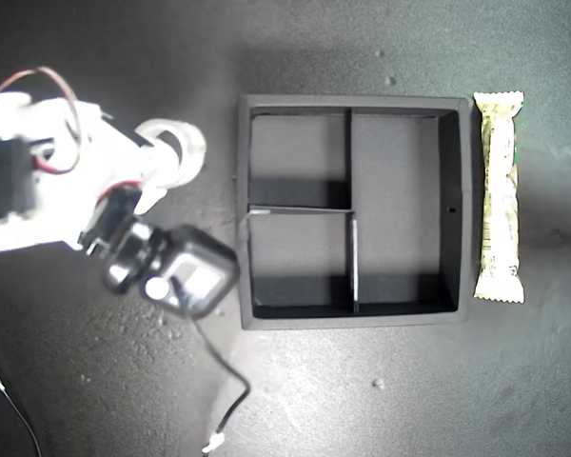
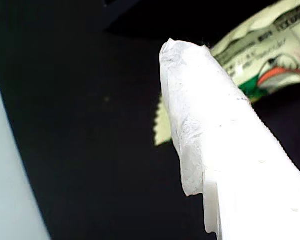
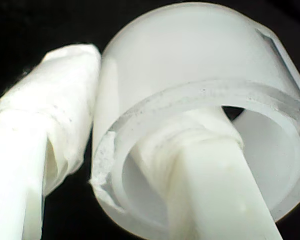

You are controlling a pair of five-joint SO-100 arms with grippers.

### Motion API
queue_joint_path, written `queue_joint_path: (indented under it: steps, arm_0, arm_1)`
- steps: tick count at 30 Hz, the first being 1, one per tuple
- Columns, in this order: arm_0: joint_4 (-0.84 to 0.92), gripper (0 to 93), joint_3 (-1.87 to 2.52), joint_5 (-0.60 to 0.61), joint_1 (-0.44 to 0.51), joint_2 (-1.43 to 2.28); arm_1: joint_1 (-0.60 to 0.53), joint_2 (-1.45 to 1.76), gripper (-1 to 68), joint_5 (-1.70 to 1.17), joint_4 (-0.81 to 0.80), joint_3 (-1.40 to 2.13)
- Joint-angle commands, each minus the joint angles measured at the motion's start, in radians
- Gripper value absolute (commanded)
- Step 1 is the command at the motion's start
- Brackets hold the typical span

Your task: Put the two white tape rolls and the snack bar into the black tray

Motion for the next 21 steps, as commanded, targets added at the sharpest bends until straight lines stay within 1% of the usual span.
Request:
queue_joint_path:
  steps: [1, 6, 10, 14, 18, 21]
  arm_0:
    - [0.038, 0.0, -0.163, 0.015, 0.017, 0.025]
    - [0.031, 0.0, -0.270, 0.043, 0.012, -0.114]
    - [0.032, 0.0, -0.437, 0.083, 0.006, -0.284]
    - [0.061, 0.0, -0.600, 0.114, -0.009, -0.457]
    - [0.112, 0.0, -0.773, 0.132, -0.008, -0.615]
    - [0.175, 0.0, -0.937, 0.133, 0.002, -0.744]
  arm_1:
    - [-0.020, -0.420, 26.9, -0.210, 0.072, -0.287]
    - [-0.074, -0.874, 27.3, -0.304, 0.230, -0.597]
    - [-0.101, -1.138, 27.7, -0.301, 0.310, -0.723]
    - [-0.101, -1.246, 27.7, -0.295, 0.316, -0.729]
    - [-0.103, -1.318, 29.8, -0.298, 0.316, -0.733]
    - [-0.089, -1.342, 29.9, -0.308, 0.276, -0.712]
